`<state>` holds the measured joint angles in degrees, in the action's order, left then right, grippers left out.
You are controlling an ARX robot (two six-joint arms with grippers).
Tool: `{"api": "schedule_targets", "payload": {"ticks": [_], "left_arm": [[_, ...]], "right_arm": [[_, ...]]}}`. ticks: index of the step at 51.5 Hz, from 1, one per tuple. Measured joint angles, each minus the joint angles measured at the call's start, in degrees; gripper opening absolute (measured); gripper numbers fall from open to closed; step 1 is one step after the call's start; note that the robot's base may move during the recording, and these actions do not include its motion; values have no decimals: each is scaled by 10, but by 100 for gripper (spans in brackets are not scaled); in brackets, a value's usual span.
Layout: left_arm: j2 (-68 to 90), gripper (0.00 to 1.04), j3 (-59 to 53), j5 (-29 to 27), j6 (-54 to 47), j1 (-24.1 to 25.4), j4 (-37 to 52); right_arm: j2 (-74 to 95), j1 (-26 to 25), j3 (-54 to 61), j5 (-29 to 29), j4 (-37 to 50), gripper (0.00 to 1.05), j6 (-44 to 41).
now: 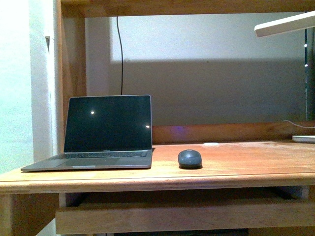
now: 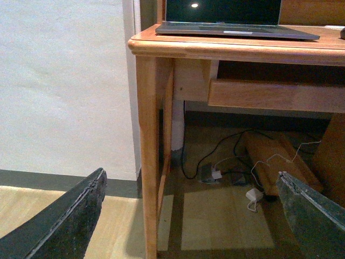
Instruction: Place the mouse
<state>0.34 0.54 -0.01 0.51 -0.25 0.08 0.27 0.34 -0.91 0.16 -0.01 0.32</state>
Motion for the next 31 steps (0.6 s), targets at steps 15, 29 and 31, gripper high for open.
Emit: {"api": "schedule_targets", "payload": {"ticks": [15, 29, 31], "left_arm": [[0, 97, 0, 0, 0, 0, 0], [0, 97, 0, 0, 0, 0, 0], [0, 97, 0, 0, 0, 0, 0]], "right_arm": [[0, 0, 0, 0, 0, 52, -1], [0, 0, 0, 0, 0, 91, -1], [0, 0, 0, 0, 0, 97, -1]]}}
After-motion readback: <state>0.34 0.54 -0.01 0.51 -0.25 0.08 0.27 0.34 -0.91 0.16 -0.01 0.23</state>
